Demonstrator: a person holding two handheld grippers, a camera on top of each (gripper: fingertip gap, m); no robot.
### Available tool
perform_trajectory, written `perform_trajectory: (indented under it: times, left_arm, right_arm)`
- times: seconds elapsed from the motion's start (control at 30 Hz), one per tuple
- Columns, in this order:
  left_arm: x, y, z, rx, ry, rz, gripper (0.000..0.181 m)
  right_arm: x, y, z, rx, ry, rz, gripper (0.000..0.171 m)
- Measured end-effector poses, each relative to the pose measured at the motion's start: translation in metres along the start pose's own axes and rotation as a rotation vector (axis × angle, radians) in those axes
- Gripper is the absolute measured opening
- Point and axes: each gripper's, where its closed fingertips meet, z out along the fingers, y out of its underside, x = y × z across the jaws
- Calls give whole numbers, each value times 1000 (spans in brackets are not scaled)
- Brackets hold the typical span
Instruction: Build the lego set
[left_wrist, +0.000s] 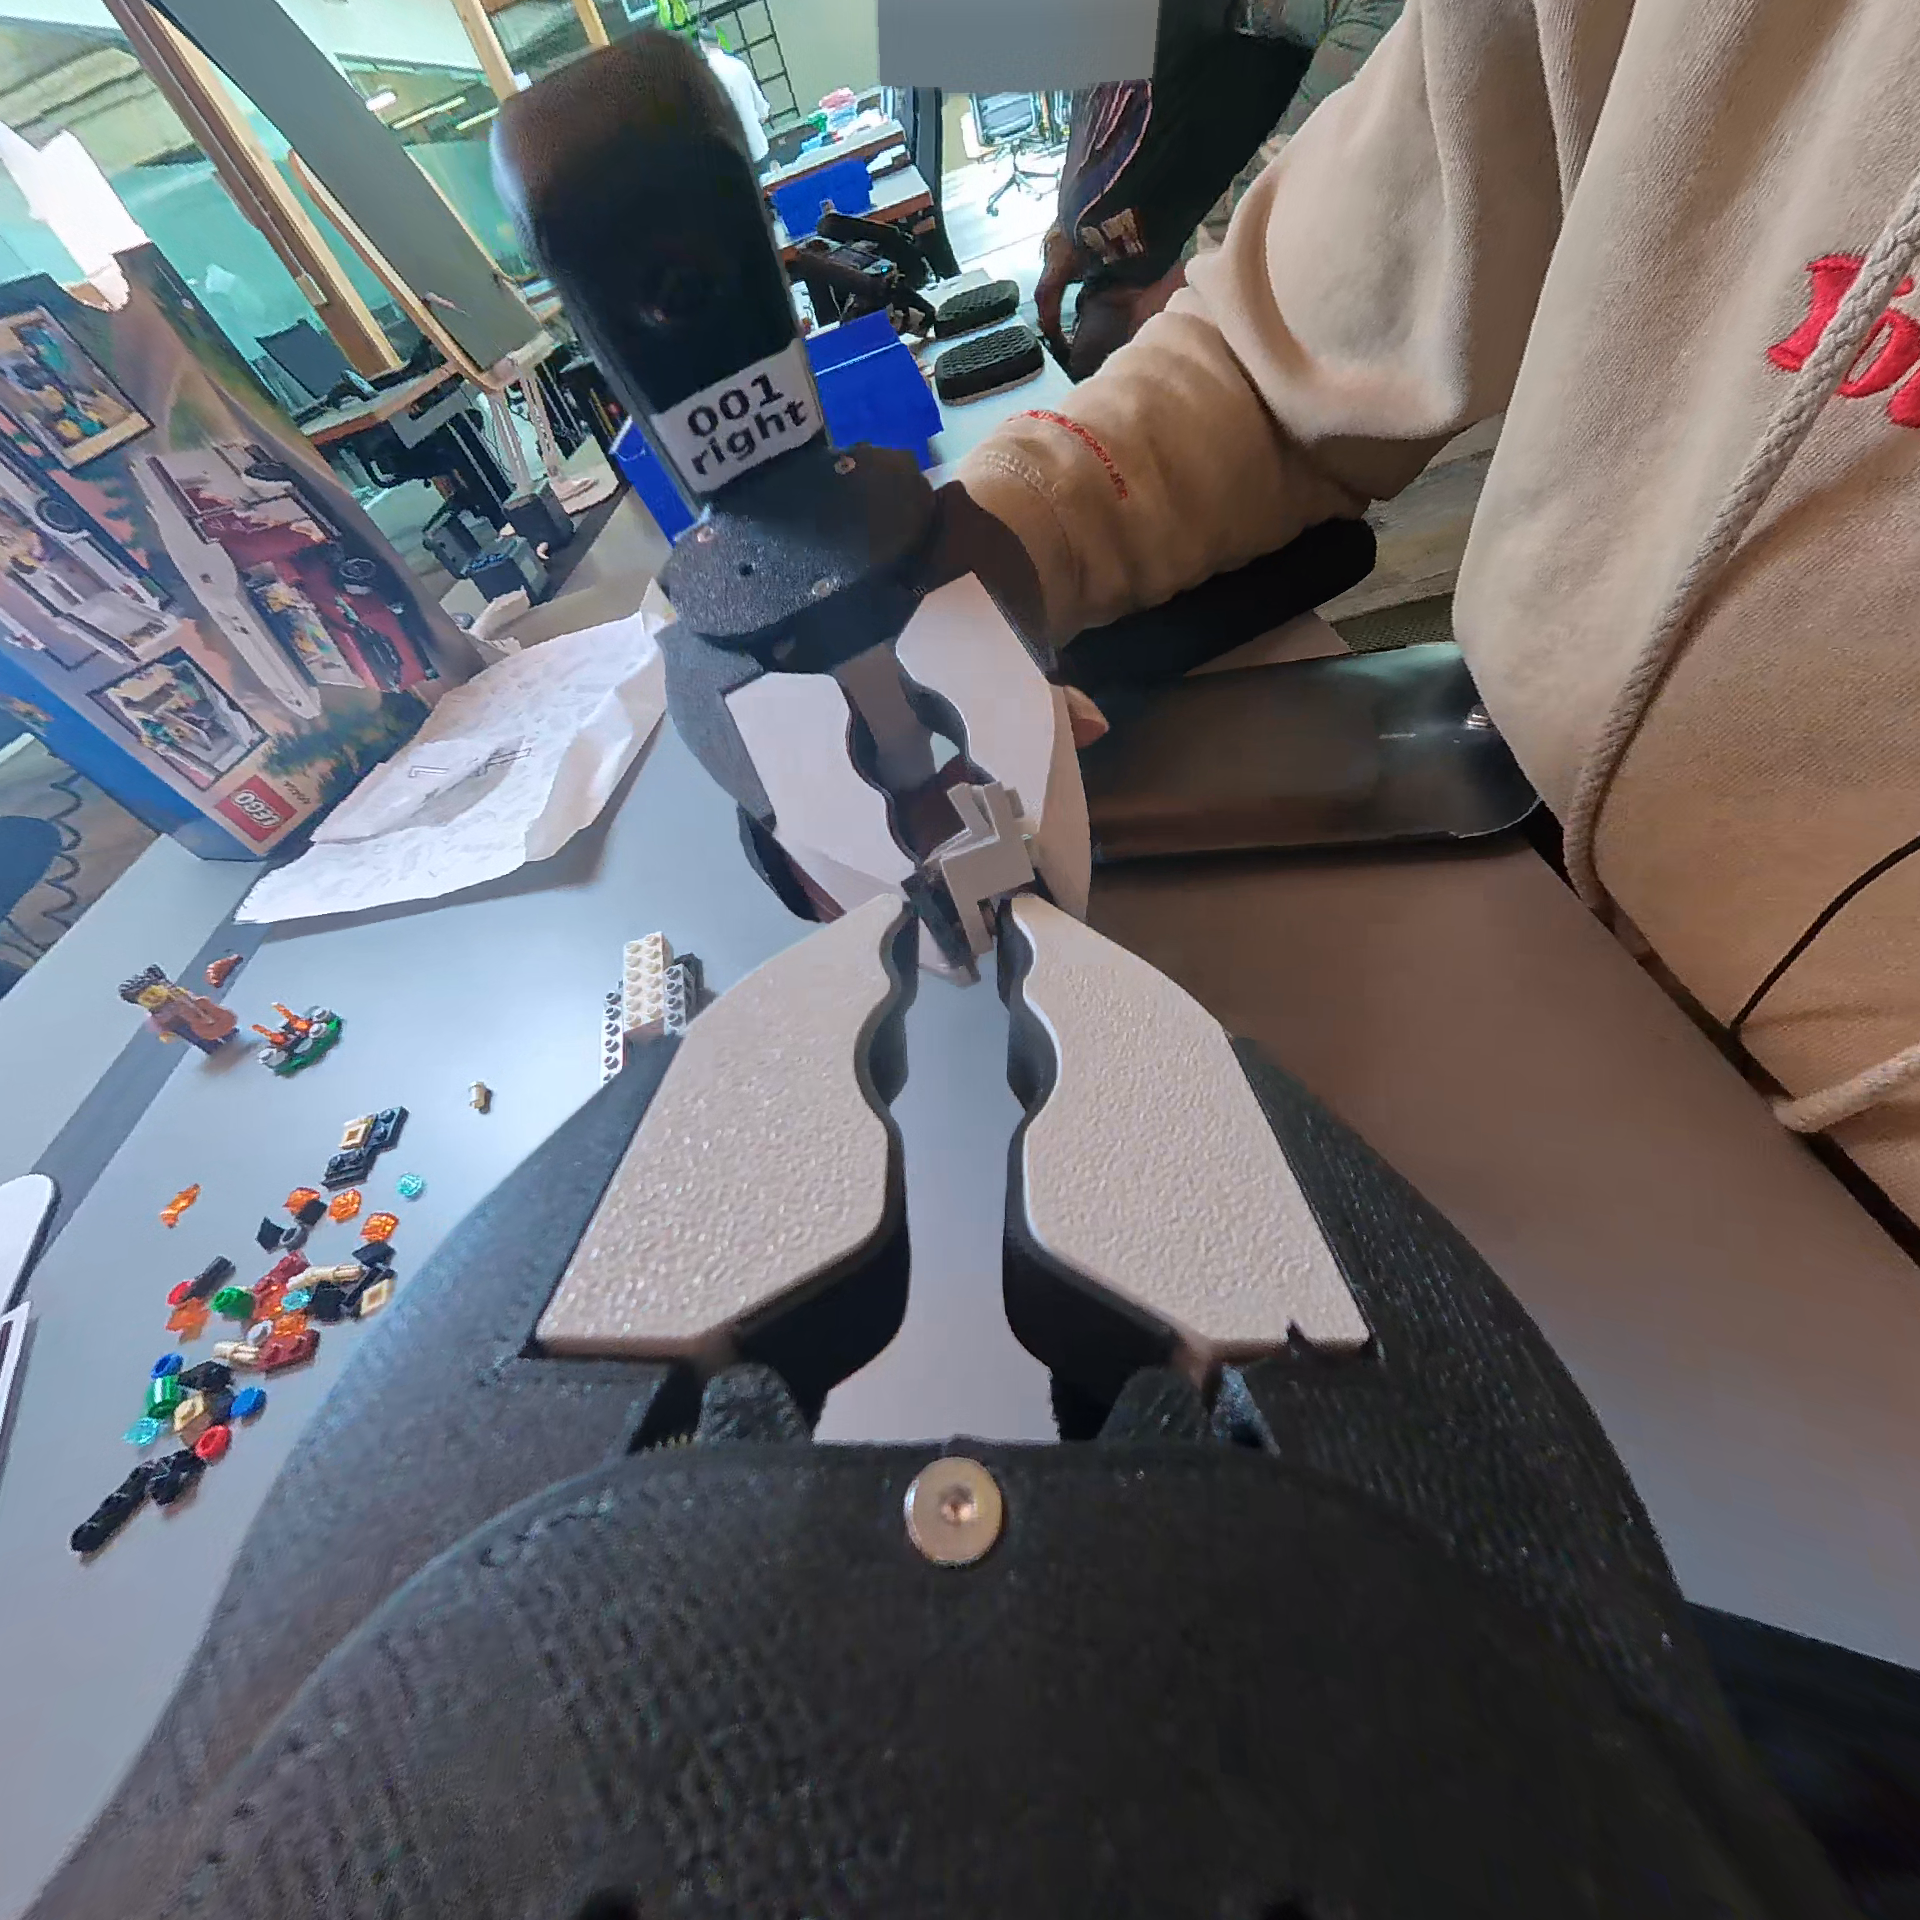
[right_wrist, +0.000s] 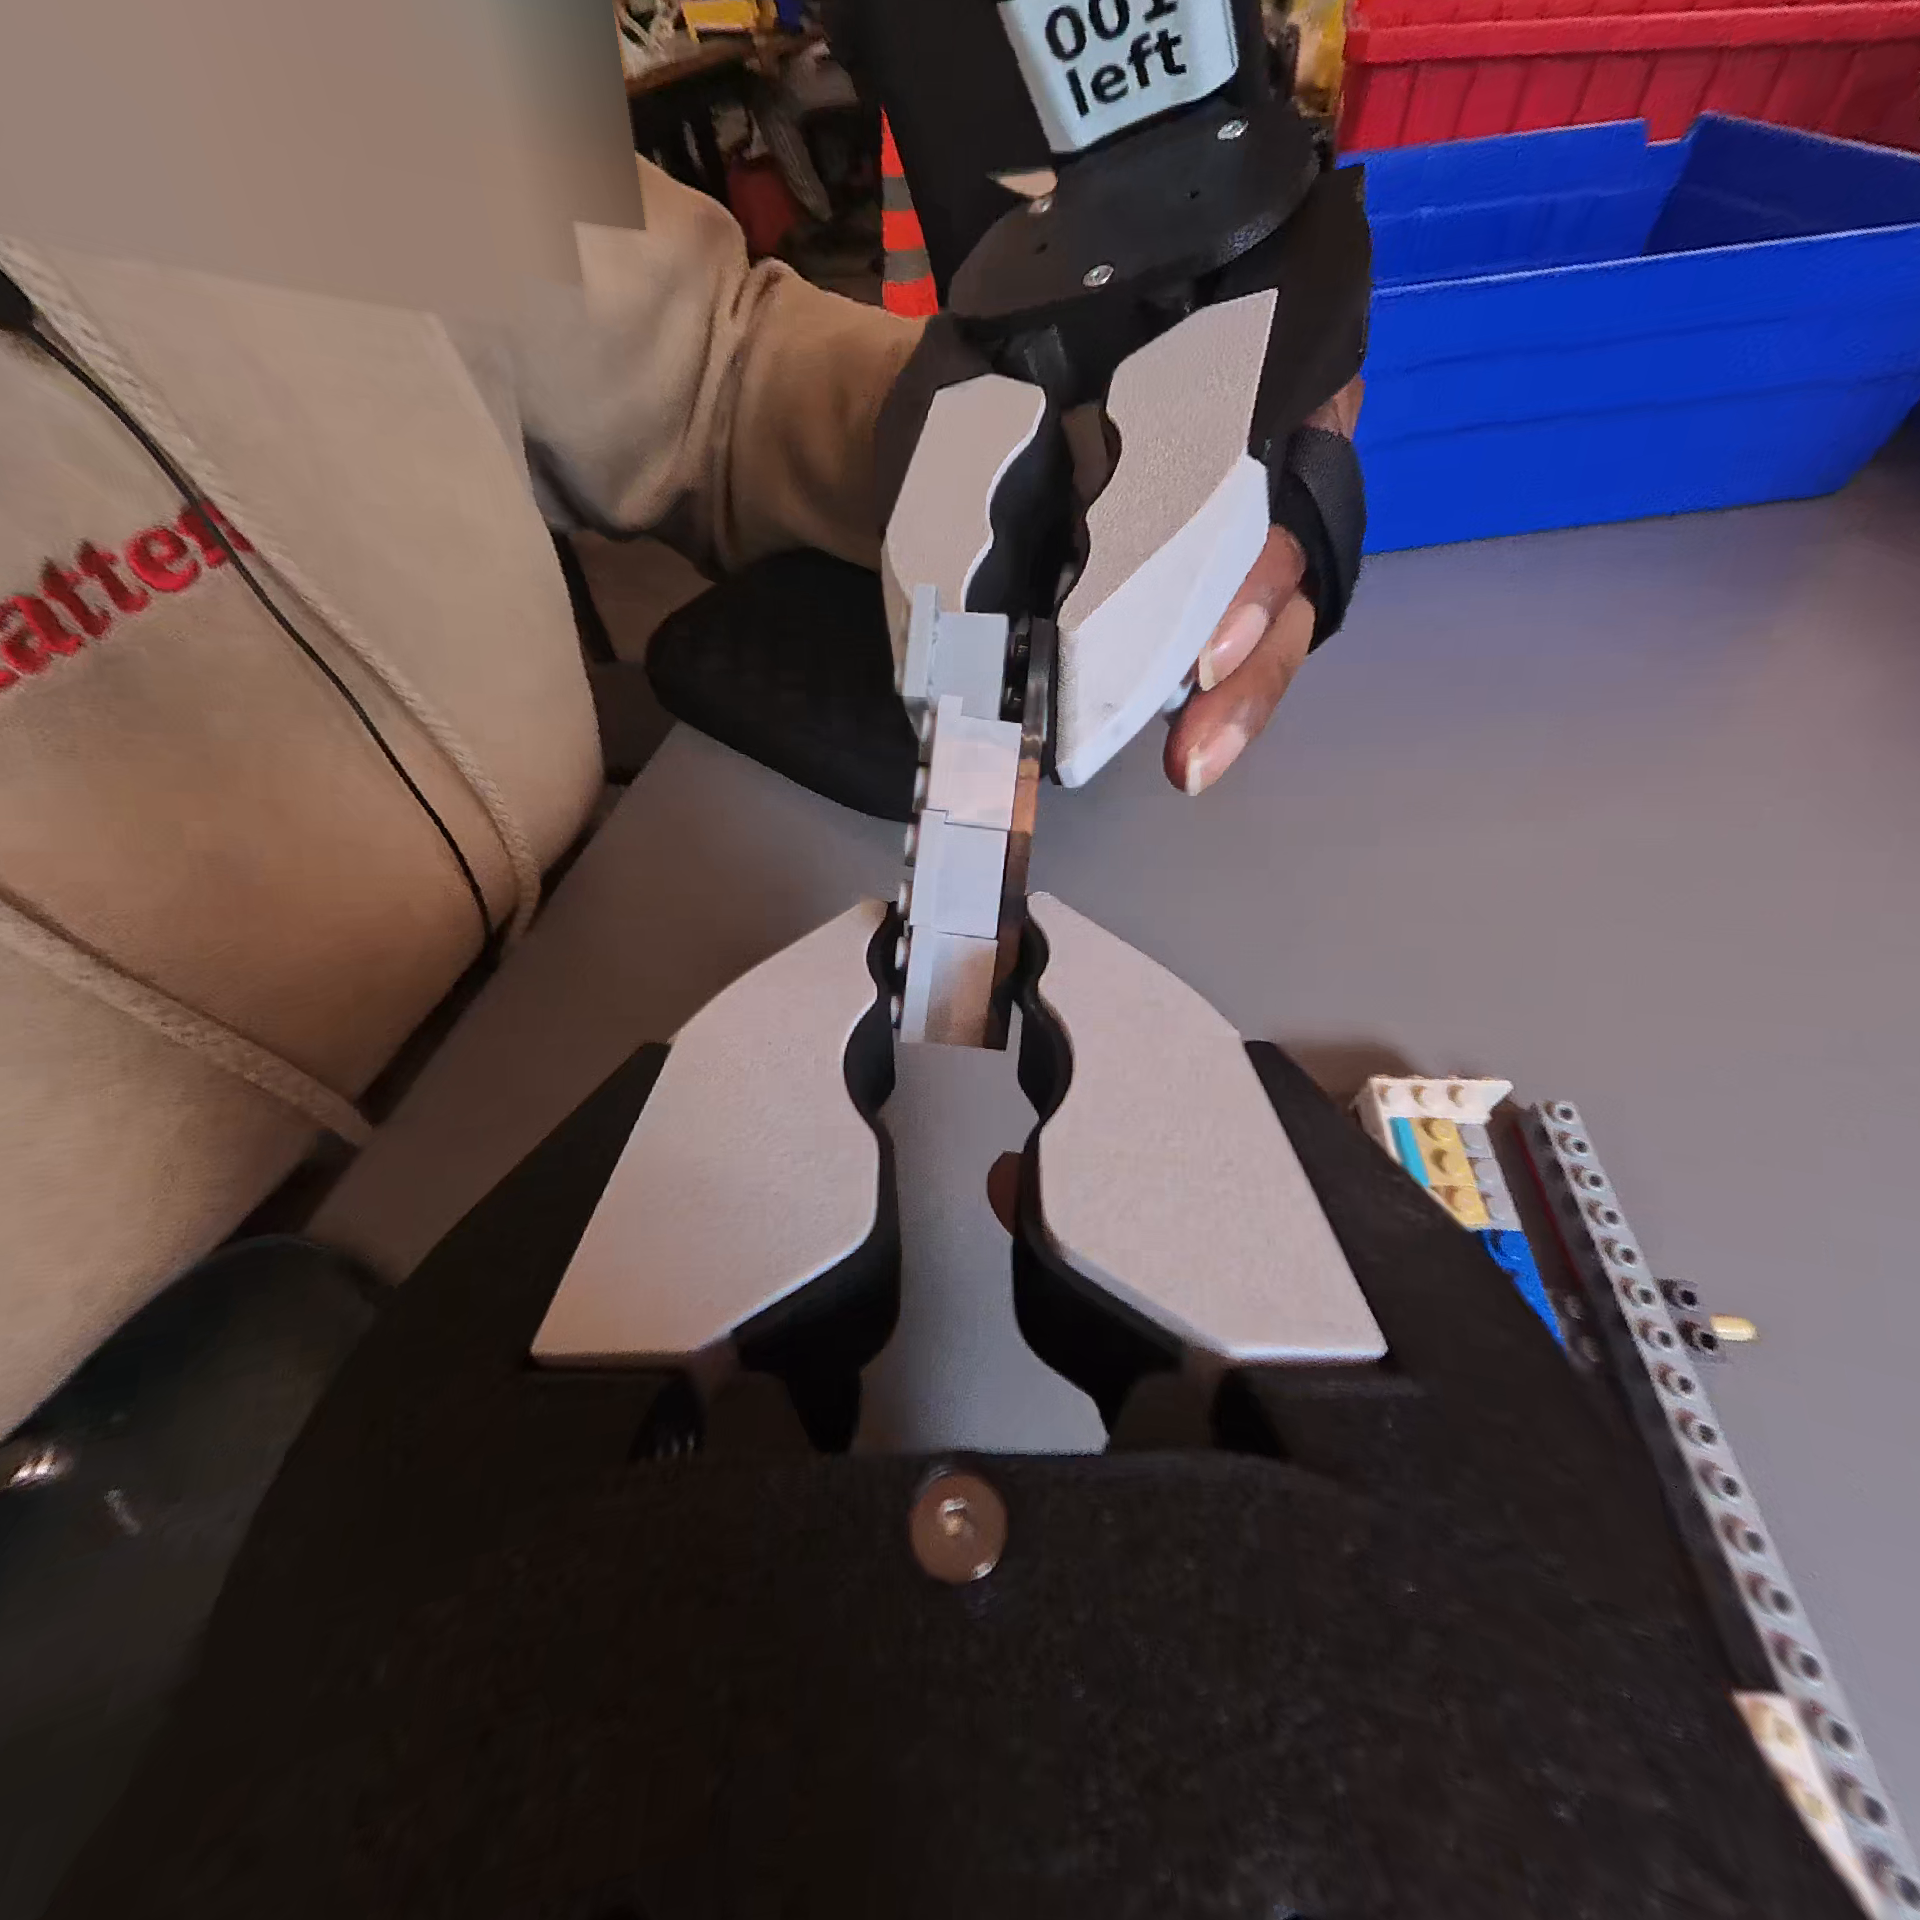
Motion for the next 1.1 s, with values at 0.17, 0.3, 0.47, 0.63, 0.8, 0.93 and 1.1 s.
perform_trajectory:
  times: [0.17, 0.3, 0.47, 0.63, 0.8, 0.93, 1.1]
  left_arm:
    - [1, 6, 1, -41, 18, -15, 12]
    - [2, 10, 1, -65, 25, 22, 11]
    - [2, 12, 1, -102, 12, 51, 11]
    - [-9, 17, -1, -119, -41, 29, 10]
    - [-18, 24, 1, -164, -95, 40, 10]
    - [-19, 32, 5, -232, -124, 87, 10]
    - [-20, 38, 5, -287, -145, 108, 10]
  right_arm:
    - [9, 10, 2, -110, 121, -165, 19]
    - [10, 14, 5, -130, 154, -229, 19]
    - [10, 17, 7, -137, 141, -199, 20]
    - [20, 15, 2, -128, 183, -150, 36]
    - [27, -5, -9, -101, 261, -170, 42]
    - [27, -9, 0, -166, 327, -246, 30]
    - [31, -5, 3, -210, 380, -293, 20]
